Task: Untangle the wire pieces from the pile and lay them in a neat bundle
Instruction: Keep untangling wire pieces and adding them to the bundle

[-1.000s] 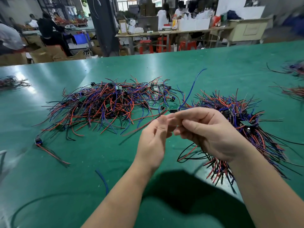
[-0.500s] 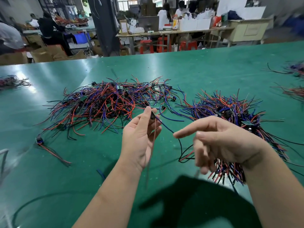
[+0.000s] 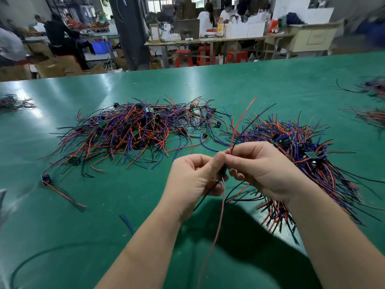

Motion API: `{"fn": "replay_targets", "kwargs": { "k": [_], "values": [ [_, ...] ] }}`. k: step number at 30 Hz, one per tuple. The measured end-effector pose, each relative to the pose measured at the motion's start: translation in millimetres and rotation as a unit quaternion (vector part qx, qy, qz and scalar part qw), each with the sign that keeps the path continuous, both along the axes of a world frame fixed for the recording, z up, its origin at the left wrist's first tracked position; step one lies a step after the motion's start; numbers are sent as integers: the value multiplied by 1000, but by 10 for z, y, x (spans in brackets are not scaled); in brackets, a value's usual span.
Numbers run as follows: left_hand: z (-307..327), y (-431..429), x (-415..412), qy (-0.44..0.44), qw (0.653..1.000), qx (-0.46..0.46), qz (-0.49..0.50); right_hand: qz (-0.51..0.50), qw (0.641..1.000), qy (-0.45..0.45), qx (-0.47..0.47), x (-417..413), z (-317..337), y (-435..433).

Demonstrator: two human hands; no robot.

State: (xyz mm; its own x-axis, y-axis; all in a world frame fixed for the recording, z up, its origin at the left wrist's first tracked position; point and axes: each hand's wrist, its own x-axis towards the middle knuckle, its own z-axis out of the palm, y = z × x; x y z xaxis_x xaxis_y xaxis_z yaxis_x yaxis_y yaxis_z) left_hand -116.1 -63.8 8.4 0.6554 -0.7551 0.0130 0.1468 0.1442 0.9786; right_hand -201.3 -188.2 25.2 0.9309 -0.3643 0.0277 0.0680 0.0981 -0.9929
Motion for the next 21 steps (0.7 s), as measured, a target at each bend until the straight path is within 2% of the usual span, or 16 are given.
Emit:
{"fn": "replay_targets", "kwargs": {
  "k": [5, 11, 16, 21],
  "values": [
    [4, -13, 14, 37, 999, 20, -1, -60, 998, 21, -15, 31, -31, -21],
    [-32, -22, -19, 25, 999, 40, -1, -82, 993, 45, -65, 4, -29, -69],
    [-21, -19, -20, 31, 998, 41, -31, -113, 992, 51, -29, -49, 35, -134],
    [7, 11, -10, 27, 995, 53, -85, -181, 983, 14, 32, -67, 94, -207]
  ]
}}
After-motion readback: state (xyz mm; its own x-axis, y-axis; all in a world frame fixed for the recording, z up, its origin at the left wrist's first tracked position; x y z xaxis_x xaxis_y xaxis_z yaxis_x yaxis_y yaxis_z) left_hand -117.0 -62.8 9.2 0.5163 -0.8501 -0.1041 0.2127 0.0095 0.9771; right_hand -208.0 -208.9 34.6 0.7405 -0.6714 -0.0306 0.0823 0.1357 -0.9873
